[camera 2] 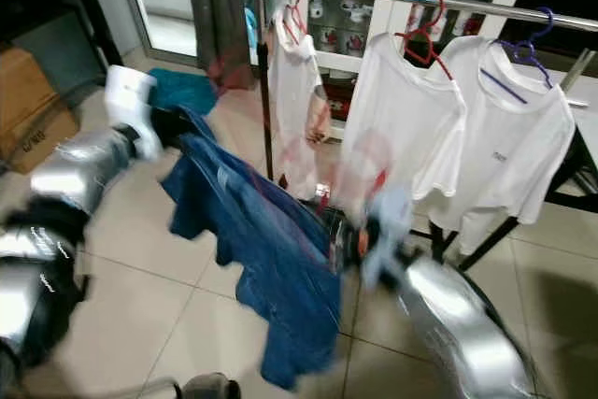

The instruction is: Hang hanger

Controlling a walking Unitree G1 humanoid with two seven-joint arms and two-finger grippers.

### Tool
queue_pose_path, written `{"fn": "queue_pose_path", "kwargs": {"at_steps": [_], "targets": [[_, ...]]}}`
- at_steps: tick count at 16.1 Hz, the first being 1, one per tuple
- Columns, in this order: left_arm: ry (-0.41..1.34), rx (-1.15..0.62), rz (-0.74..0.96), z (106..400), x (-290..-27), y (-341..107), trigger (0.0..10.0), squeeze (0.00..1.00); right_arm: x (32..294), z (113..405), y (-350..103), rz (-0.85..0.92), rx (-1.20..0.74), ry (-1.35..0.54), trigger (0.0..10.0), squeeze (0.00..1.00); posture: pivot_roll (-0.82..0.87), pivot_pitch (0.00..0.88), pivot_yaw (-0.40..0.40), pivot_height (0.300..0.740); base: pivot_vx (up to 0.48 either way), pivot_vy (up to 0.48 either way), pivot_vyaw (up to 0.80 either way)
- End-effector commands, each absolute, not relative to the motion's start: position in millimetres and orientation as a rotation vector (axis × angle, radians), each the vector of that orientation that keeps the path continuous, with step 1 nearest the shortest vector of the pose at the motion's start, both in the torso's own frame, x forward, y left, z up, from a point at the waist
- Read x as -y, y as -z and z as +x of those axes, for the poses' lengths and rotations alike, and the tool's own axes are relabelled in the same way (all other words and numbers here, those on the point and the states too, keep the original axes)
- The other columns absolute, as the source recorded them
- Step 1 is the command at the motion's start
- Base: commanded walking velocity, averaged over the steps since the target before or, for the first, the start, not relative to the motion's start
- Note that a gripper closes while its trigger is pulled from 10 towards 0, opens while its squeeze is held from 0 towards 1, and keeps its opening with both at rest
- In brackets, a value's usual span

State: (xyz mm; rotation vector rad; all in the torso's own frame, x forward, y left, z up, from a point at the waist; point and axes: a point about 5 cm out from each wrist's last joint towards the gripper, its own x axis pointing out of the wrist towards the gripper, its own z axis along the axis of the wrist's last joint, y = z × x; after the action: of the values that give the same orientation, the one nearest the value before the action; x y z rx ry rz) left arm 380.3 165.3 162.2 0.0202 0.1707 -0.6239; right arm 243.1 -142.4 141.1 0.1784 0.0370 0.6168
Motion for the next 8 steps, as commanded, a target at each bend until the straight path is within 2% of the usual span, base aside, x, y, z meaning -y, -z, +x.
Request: {"fn": "queue_pose_path", "kwargs": {"at_steps": [1,3,4,5,6,7,8], "targets": [[0.736,-0.156,0.016,370.0,-153.2,-166.2,0.0,0.0,152.8,251.2,-139.1,0.214,-0.016,-0.457,0.0,0.0,0.09,0.016,0.066,0.74,0.0,0.0,0.0],[0.835,-0.161,-0.008,348.9,-142.7,-163.4,0.0,0.0,152.5,260.7,-141.6,0.313,0.026,-0.337,0.0,0.0,0.09,0.021,0.065,0.74,0.0,0.0,0.0],[0.91,-0.17,-0.009,329.4,-137.6,-162.0,0.0,0.0,156.8,267.9,-143.7,0.376,0.058,-0.237,0.0,0.0,0.09,0.027,0.06,0.74,0.0,0.0,0.0],[0.93,-0.16,-0.03,308.8,-135.1,-162.2,0.0,0.0,162.8,275.0,-142.1,0.371,0.056,-0.142,0.0,0.0,0.1,0.029,0.053,0.74,0.0,0.0,0.0],[0.885,-0.156,-0.025,303.9,-137.4,-159.3,0.0,0.0,162.2,275.4,-140.4,0.316,0.041,-0.143,0.0,0.0,0.1,0.029,0.053,0.74,0.0,0.0,0.0],[0.816,-0.142,-0.022,299.8,-141.0,-155.7,0.0,0.0,161.2,273.8,-136.6,0.287,0.002,-0.152,10.0,0.0,0.11,0.031,0.045,0.74,0.0,0.0,0.0],[0.628,-0.118,-0.045,295.5,-150.6,-148.6,10.0,0.0,161.6,268.1,-128.9,0.212,-0.068,-0.153,10.0,0.0,0.1,0.041,0.025,0.74,0.0,0.0,0.0]]}}
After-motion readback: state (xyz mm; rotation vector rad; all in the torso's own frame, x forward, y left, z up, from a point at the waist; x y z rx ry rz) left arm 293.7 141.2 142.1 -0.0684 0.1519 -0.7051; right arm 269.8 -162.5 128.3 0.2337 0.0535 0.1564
